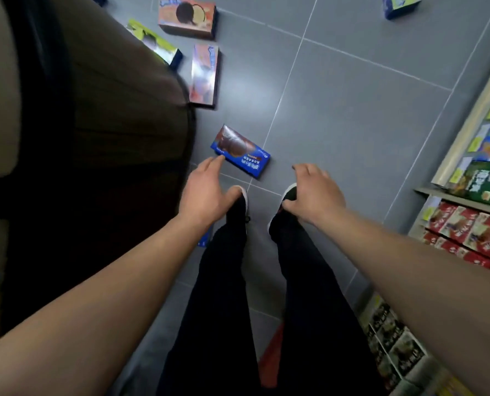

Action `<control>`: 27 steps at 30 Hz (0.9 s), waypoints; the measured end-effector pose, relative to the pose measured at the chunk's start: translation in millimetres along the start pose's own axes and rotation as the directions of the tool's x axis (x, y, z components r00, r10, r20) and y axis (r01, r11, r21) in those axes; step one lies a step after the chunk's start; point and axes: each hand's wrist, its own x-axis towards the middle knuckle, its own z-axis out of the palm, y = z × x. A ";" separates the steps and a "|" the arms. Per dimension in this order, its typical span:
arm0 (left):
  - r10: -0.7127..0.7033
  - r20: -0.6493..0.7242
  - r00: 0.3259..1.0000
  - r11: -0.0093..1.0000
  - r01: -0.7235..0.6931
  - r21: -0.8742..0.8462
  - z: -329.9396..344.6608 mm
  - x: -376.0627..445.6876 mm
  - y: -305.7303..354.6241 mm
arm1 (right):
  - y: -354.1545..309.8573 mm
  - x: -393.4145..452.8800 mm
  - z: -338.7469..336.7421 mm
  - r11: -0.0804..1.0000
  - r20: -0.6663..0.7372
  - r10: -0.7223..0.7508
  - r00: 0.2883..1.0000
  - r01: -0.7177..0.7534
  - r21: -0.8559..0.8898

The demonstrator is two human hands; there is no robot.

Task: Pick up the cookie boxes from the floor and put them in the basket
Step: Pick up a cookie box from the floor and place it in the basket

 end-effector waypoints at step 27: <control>-0.280 0.079 0.957 0.917 0.291 -0.274 260.4 349.3 -192.4 | 13.3 368.2 306.9 -0.014 0.408 0.499 0.765 -0.464 0.886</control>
